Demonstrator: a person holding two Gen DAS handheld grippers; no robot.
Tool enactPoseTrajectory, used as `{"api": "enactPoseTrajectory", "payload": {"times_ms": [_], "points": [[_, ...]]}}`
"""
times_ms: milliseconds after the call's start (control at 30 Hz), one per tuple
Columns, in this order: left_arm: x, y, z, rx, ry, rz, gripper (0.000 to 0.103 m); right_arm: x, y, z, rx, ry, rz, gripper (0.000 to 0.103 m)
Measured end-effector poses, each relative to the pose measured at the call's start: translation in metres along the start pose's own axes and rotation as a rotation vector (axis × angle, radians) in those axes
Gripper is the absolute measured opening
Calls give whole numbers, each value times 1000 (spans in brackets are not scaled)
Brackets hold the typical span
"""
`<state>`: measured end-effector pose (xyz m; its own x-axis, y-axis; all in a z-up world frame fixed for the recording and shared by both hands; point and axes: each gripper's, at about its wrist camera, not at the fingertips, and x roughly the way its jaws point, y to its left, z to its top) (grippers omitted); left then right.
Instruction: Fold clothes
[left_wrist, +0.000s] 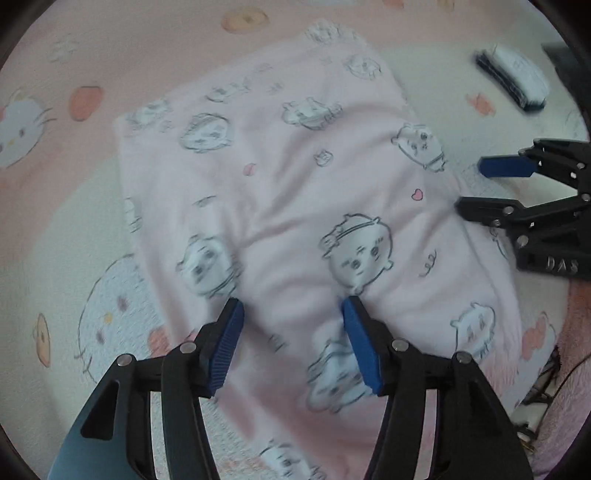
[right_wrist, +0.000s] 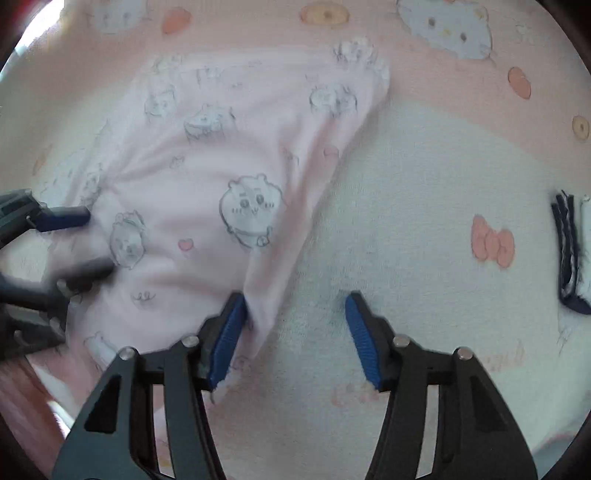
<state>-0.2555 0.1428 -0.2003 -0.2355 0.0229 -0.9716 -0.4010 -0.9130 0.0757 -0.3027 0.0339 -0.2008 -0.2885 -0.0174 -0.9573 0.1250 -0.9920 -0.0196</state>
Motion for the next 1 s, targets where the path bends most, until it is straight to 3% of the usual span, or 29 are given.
{"api": "enactPoseTrajectory", "payload": {"times_ms": [100,200,300,400,467,533,633,767,867,900,1000], "points": [[-9,24,-14,-66,15,30,62,-9,-24,-4,88,2,-49,60],[-20,23,-5,-90,-54,-33,62,-15,-47,16,216,-58,72,60],[-22,4,22,-43,-102,-23,62,-15,-44,57,188,-131,142,60],[-12,-1,51,-40,-113,26,62,-7,-35,69,116,-145,156,60],[5,14,49,-80,-72,42,62,7,-38,66,61,-91,91,59],[16,29,35,-108,-55,8,65,14,-36,72,13,-80,41,61],[12,52,36,-149,-102,-8,65,9,-49,71,13,-47,-102,61],[5,84,42,-204,-175,-20,63,5,-78,90,158,-95,24,61],[21,99,60,-185,-164,13,62,14,-55,111,118,-121,105,60],[33,101,70,-161,-141,36,62,20,-43,115,78,-108,106,60],[49,111,81,-122,-105,92,64,26,-20,115,-43,-118,-22,62]]}}
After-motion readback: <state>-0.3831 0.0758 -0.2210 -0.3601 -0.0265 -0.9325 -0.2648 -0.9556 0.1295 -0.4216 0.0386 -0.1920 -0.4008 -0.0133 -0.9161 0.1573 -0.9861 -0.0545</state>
